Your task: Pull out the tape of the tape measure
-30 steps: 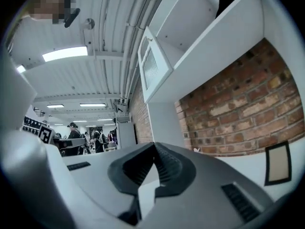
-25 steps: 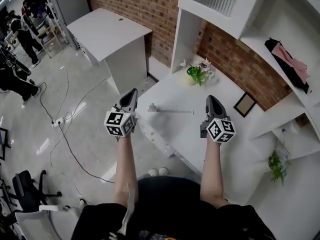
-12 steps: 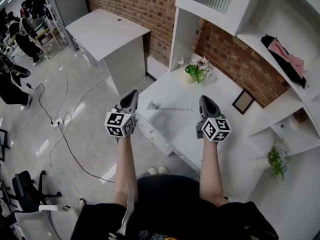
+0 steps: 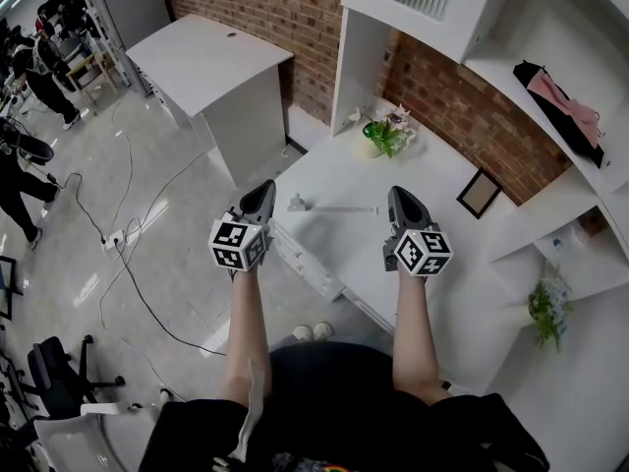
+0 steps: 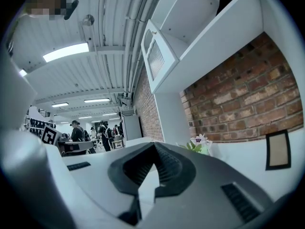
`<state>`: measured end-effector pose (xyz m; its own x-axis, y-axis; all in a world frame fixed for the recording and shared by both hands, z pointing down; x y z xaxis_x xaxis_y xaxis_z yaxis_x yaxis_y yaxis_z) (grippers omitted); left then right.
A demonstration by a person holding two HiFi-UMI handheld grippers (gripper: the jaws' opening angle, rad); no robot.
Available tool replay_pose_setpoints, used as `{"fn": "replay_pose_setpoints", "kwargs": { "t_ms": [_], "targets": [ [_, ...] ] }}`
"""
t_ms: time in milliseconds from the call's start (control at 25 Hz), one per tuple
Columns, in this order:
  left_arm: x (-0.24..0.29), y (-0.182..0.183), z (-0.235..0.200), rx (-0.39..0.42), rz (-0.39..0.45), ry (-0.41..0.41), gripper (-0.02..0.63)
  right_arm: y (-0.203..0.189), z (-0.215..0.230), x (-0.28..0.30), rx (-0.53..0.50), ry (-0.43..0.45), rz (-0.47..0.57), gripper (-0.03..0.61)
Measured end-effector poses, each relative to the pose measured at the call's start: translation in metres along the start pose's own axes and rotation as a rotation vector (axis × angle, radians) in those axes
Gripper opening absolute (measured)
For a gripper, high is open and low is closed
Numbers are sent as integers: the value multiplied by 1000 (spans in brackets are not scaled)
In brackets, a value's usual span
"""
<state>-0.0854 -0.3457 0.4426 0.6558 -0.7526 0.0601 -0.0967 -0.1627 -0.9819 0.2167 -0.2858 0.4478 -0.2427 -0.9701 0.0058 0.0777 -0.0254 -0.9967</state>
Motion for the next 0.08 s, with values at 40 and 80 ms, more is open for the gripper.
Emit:
{"fn": "replay_pose_setpoints", "kwargs": {
  "t_ms": [40, 80],
  "targets": [
    [1, -1, 0, -1, -5, -4, 9, 0, 0, 0, 1, 0, -1, -3],
    [2, -3, 0, -3, -10, -7, 9, -1, 1, 1, 2, 1, -1, -3]
  ]
}}
Point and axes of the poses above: the fingertips, and each gripper's own axes: x forward along the fingers, z to its right, y out of its top, the point moved 4 cm from there along -x, backward along the fingers, and after that the axes turned 8 degrees about -x, right-handed, at the moved point
